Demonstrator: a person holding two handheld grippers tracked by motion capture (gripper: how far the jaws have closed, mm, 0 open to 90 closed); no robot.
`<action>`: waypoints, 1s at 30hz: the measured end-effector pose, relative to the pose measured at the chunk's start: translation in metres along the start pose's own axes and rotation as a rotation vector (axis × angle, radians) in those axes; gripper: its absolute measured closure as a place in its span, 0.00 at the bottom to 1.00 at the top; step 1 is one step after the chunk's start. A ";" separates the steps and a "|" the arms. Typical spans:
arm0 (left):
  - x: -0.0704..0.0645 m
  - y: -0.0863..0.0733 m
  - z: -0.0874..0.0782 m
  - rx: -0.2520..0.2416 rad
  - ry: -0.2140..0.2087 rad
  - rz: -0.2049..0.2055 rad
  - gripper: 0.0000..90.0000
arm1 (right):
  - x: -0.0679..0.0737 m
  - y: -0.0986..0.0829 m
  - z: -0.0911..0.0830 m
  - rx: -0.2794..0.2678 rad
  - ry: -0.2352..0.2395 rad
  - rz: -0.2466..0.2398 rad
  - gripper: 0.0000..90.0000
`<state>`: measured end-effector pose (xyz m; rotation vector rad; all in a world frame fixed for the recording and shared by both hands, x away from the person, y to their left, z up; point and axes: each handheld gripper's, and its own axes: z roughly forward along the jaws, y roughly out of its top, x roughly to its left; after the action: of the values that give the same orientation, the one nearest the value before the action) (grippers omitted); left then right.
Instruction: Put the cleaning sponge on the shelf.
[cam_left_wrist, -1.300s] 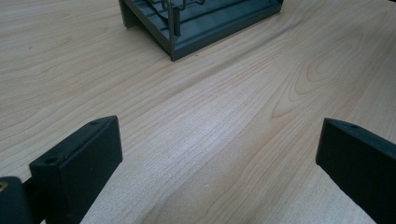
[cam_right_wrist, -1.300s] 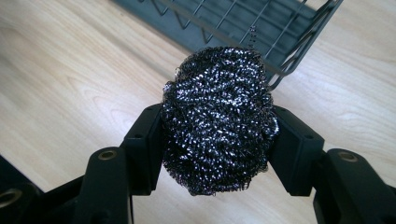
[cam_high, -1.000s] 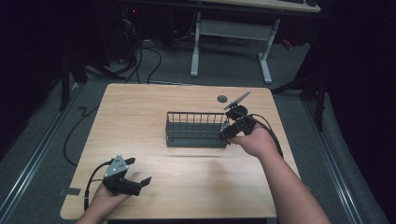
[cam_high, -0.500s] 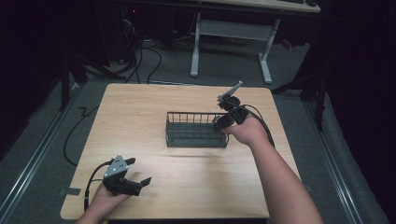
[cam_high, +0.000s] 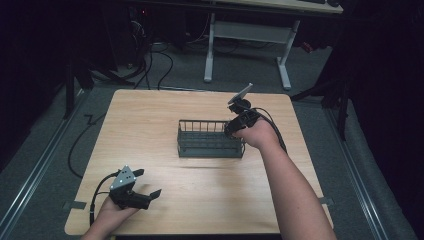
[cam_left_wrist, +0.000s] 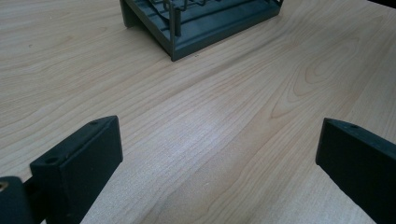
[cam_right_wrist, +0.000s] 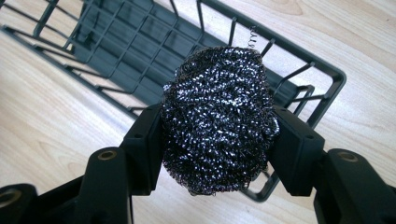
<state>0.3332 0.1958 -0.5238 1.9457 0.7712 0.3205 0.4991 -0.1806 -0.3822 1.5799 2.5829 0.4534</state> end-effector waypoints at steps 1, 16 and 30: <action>0.000 0.000 0.000 -0.001 0.000 0.001 0.01 | -0.001 0.001 0.001 -0.002 -0.002 0.003 0.47; 0.000 0.000 -0.001 -0.002 -0.002 -0.003 0.01 | -0.003 0.009 0.035 0.059 -0.016 0.016 0.46; 0.001 0.000 -0.001 -0.007 -0.004 -0.004 0.01 | 0.000 0.011 0.054 0.107 -0.054 0.008 0.44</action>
<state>0.3331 0.1974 -0.5235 1.9370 0.7707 0.3168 0.5202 -0.1651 -0.4306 1.6118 2.6016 0.2738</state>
